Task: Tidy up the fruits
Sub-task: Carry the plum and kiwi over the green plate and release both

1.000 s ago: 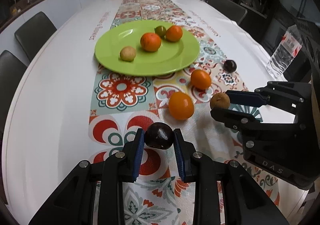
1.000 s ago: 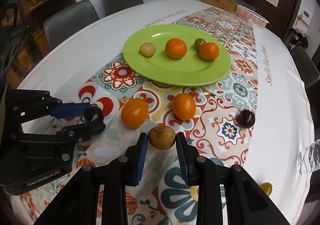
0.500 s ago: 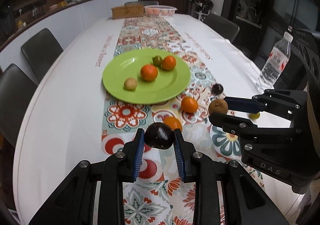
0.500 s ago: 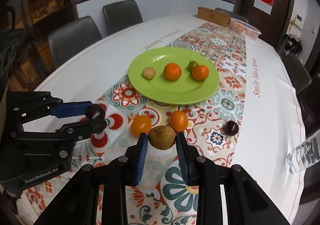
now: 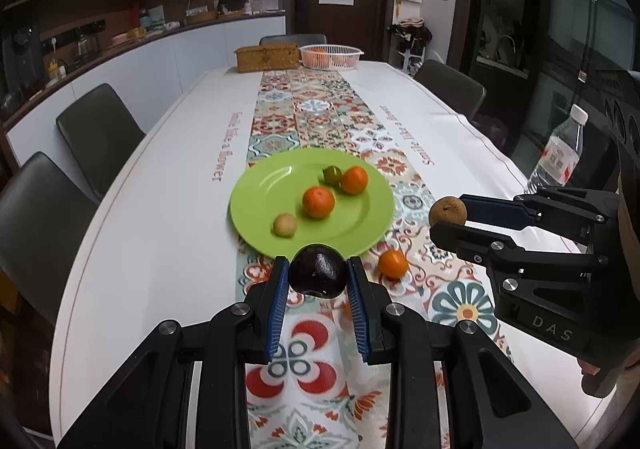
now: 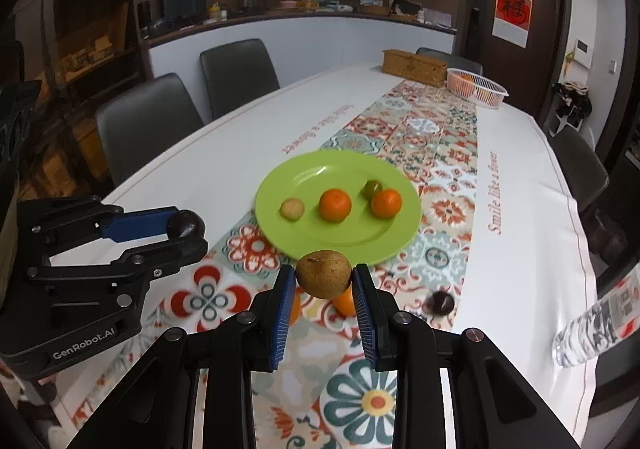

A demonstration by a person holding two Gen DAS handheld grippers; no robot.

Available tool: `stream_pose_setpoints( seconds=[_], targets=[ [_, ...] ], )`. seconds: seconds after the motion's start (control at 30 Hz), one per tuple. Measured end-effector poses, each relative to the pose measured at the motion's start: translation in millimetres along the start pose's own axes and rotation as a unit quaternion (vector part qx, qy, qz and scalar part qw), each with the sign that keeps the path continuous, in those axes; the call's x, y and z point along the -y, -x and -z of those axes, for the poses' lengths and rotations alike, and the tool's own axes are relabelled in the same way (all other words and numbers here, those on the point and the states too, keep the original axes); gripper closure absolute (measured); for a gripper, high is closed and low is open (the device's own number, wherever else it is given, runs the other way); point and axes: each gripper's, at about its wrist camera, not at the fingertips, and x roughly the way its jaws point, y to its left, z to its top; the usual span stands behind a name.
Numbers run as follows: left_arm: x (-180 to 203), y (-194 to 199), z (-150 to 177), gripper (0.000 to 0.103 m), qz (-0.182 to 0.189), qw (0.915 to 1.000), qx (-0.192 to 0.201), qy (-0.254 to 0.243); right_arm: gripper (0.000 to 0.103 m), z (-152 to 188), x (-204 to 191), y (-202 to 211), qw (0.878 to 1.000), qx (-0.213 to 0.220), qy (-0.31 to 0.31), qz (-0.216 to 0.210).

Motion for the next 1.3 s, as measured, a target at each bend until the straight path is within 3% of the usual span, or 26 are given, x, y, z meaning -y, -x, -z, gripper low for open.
stream_pose_setpoints(
  seconds=[0.53, 1.3],
  targets=[
    [-18.7, -32.2, -35.0, 0.074, -0.004, 1.0000, 0.003, -0.001, 0.072, -39.9, 17.7, -33.9, 1.000, 0.007, -0.013, 0.006],
    [-55.6, -128.8, -56.2, 0.074, 0.010, 0.9991, -0.036, 0.020, 0.072, -67.0, 39.6, -131.6, 0.999, -0.036, -0.015, 0.000]
  ],
)
